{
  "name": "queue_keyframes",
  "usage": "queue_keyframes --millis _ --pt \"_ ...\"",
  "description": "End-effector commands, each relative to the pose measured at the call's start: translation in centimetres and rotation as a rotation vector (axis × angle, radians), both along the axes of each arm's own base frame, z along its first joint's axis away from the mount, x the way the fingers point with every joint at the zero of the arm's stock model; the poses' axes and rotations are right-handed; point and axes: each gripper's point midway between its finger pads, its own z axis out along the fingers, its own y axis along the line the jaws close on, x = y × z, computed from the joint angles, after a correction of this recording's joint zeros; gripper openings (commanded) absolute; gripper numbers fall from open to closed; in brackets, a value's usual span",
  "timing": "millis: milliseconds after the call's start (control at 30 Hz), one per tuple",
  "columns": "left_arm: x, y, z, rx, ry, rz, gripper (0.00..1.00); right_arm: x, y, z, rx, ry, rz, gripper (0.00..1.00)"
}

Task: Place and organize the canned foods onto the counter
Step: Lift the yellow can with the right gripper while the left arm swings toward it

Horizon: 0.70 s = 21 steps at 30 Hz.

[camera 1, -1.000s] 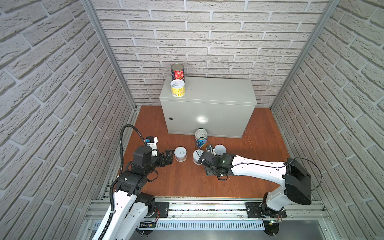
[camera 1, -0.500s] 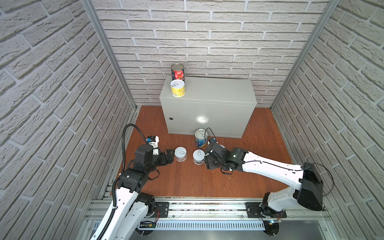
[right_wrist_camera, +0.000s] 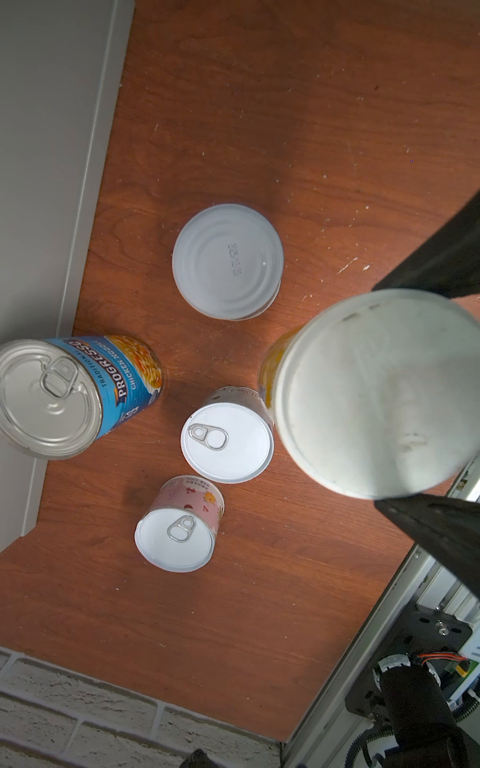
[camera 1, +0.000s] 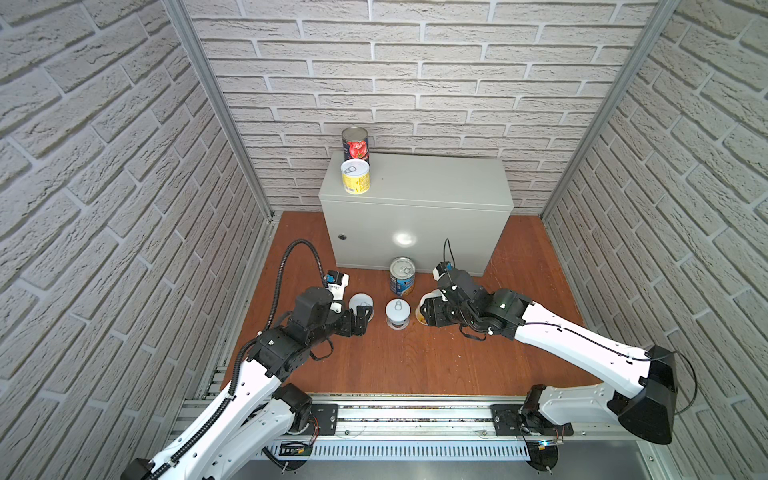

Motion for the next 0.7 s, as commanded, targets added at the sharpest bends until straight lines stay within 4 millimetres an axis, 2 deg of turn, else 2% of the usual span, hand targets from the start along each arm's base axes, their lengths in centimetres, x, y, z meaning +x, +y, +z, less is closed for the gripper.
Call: queue_keyframes --millis 0,200,400,500,667 --pt "0.8 -0.9 2.3 0.038 -0.153 -0.004 0.98 0.3 -0.6 1.9 0.044 -0.051 -0.002 0.62" --pt "0.3 -5.0 2.0 0.056 -0.212 -0.137 0.98 -0.3 -2.0 2.4 0.059 -0.055 -0.020 0.62" --pt "-0.6 -8.9 3.2 0.034 -0.319 -0.272 0.98 -0.8 -2.7 2.7 0.086 -0.040 -0.025 0.62" --pt "-1.4 -10.6 3.4 0.026 -0.362 -0.335 0.98 -1.0 -3.0 2.8 0.084 -0.042 -0.027 0.61" --pt "-2.6 -12.0 3.0 -0.010 -0.388 -0.409 0.98 -1.4 -3.1 3.2 0.110 -0.039 -0.018 0.62"
